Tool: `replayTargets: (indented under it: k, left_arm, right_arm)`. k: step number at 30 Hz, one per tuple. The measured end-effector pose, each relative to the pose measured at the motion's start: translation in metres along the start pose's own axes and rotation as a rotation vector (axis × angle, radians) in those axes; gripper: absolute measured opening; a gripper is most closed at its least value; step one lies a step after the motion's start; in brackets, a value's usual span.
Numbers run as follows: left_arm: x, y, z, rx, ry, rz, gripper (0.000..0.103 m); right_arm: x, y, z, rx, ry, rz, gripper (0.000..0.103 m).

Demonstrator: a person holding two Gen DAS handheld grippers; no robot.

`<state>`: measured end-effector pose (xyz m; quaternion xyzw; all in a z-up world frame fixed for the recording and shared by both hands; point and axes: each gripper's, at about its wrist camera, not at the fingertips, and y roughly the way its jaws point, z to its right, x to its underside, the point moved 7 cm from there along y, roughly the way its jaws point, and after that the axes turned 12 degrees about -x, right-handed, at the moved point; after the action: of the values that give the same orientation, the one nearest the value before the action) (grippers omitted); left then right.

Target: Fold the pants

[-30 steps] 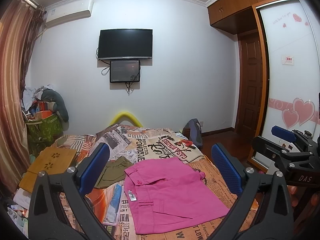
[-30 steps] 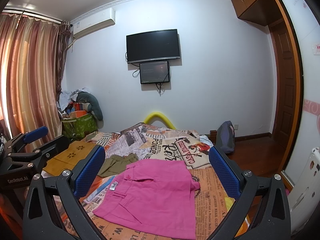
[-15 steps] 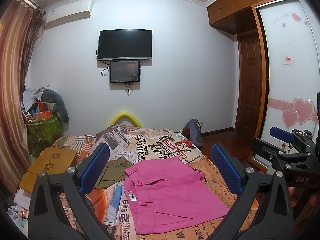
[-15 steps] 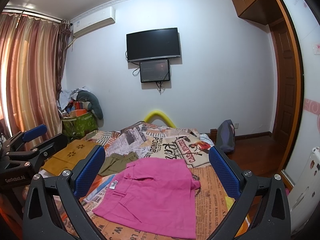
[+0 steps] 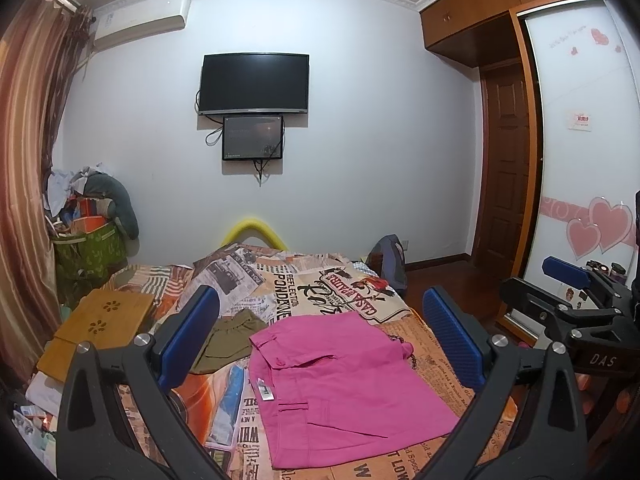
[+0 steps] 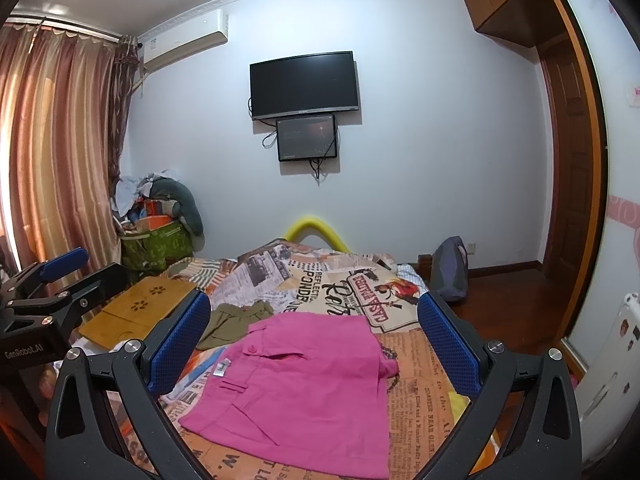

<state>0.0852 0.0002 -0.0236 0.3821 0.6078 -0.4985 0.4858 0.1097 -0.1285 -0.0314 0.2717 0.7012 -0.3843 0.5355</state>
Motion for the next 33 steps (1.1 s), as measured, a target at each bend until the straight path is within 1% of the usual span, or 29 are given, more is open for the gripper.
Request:
replayTargets:
  k: [5, 8, 12, 16, 19, 21, 26, 28, 30, 31, 32, 33]
  left_arm:
    - [0.005, 0.015, 0.000, -0.011, 0.012, -0.026, 0.103]
    - [0.014, 0.037, 0.001, -0.006, 0.018, -0.073, 0.103]
    - [0.032, 0.075, 0.001, -0.008, 0.029, -0.159, 0.103]
    - [0.059, 0.121, -0.004, -0.046, 0.044, -0.260, 0.103]
    - [0.081, 0.153, -0.008, -0.052, 0.041, -0.335, 0.103]
    - [0.096, 0.173, -0.012, -0.063, 0.045, -0.379, 0.103]
    - [0.130, 0.219, -0.024, -0.074, 0.075, -0.477, 0.103]
    - [0.144, 0.233, -0.029, -0.075, 0.090, -0.511, 0.103]
    - [0.156, 0.246, -0.032, -0.072, 0.100, -0.543, 0.096]
    - [0.165, 0.255, -0.034, -0.070, 0.110, -0.572, 0.087]
    - [0.171, 0.260, -0.035, -0.064, 0.116, -0.595, 0.081]
    - [0.178, 0.265, -0.036, -0.056, 0.118, -0.619, 0.079]
  right_arm:
    - [0.010, 0.016, 0.013, 0.012, 0.004, -0.032, 0.103]
    - [0.020, 0.031, 0.029, 0.031, 0.006, -0.069, 0.103]
    - [0.042, 0.058, 0.053, 0.056, 0.019, -0.156, 0.103]
    - [0.068, 0.085, 0.078, 0.103, 0.016, -0.261, 0.103]
    - [0.086, 0.100, 0.092, 0.128, 0.000, -0.319, 0.103]
    - [0.097, 0.112, 0.102, 0.126, 0.016, -0.359, 0.103]
    - [0.133, 0.139, 0.126, 0.096, 0.104, -0.470, 0.102]
    - [0.144, 0.148, 0.130, 0.092, 0.112, -0.500, 0.100]
    - [0.154, 0.157, 0.135, 0.079, 0.117, -0.532, 0.091]
    - [0.157, 0.160, 0.135, 0.076, 0.121, -0.542, 0.086]
    - [0.162, 0.163, 0.137, 0.067, 0.130, -0.554, 0.084]
    - [0.167, 0.168, 0.138, 0.047, 0.146, -0.564, 0.084]
